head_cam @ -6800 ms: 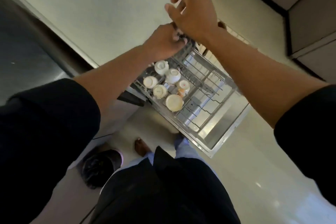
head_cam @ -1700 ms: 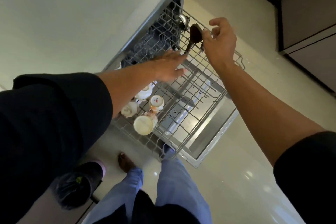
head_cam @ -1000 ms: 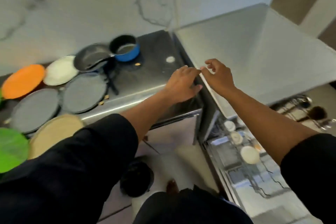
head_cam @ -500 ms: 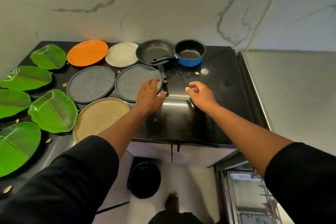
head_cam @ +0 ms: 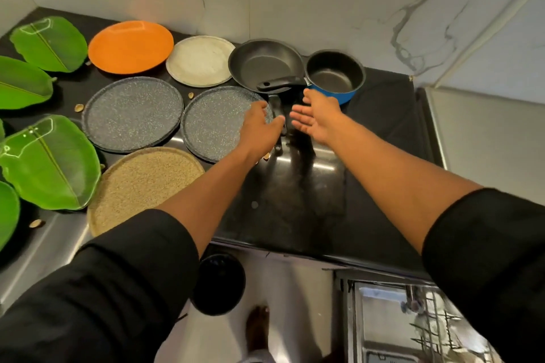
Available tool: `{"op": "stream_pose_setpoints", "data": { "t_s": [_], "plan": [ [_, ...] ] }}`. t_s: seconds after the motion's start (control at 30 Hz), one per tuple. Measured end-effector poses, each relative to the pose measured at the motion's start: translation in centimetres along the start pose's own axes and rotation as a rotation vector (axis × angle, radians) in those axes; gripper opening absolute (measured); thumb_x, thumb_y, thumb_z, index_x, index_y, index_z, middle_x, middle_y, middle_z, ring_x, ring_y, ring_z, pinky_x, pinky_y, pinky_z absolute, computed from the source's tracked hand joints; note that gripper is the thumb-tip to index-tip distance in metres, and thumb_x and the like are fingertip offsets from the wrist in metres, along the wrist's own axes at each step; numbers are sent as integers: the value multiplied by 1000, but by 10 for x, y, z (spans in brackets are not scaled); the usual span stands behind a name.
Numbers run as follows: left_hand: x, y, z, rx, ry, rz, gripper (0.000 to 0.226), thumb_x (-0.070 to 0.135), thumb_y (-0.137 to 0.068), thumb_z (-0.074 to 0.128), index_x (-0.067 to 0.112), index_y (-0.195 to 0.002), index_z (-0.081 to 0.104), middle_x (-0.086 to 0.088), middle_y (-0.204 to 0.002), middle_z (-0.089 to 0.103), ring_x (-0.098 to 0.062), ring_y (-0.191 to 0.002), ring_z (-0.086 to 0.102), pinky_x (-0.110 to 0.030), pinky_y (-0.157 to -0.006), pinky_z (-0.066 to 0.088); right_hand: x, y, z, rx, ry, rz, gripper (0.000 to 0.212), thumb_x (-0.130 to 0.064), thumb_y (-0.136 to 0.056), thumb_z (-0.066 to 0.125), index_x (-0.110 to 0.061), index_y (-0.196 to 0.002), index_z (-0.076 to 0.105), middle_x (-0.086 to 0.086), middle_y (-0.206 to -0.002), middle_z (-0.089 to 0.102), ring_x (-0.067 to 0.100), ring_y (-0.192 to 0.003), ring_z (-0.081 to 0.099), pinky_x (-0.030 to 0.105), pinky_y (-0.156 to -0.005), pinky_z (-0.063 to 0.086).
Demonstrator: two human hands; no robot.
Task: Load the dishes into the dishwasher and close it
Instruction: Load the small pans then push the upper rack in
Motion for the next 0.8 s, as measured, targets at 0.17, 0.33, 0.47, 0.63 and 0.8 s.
{"op": "stream_pose_setpoints", "data": {
  "t_s": [0.17, 0.33, 0.47, 0.63, 0.8],
  "plan": [
    [-9, -10, 6, 5, 33, -44, 62, 34, -95, 65, 21, -150, 42, -3, -148, 52, -19, -132, 53, -30, -98, 44, 3, -39, 12, -19, -158, 125, 57, -35, -102, 62, -9, -150, 43, 18, -122, 66, 30, -108, 68, 40, -83, 58],
    [-13, -12, 5, -7, 25, -40, 59, 33, -95, 64, 21, -149, 42, 2, -131, 61, -16, -117, 61, -28, -88, 49, 4, -59, 18, 11, -115, 192, 55, -56, -96, 65, -10, -127, 62, 4, -111, 73, 17, -94, 72, 29, -73, 56],
    [-12, -14, 11, -72, -50, -61, 51, 36, -96, 62, 21, -142, 45, 2, -96, 70, -19, -89, 72, -47, -84, 61, -5, -63, 21, 37, -144, 163, 43, -49, -99, 62, -12, -121, 71, -2, -95, 74, 11, -73, 67, 23, -54, 46],
    [-6, -15, 23, -128, 49, -172, 23, 29, -98, 65, 21, -114, 50, -10, -97, 72, -19, -70, 76, -34, -57, 62, -16, -55, 9, 85, -309, 76, 34, -36, -101, 63, -7, -118, 67, 8, -103, 76, 18, -86, 73, 32, -70, 60],
    [-7, -19, 41, -117, 480, -437, 25, 12, -101, 60, -2, -121, 58, -19, -95, 67, -31, -81, 72, -42, -72, 66, -18, -38, -18, 70, -508, 33, 28, -22, -106, 56, -3, -126, 54, 22, -102, 73, 29, -83, 74, 44, -72, 65]
  ]
}}
Point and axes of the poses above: each hand's wrist, its own y-axis away from the middle knuckle, its own z-axis out of the palm, x = y × z, the point moved 8 cm from there along -y, towards the middle knuckle
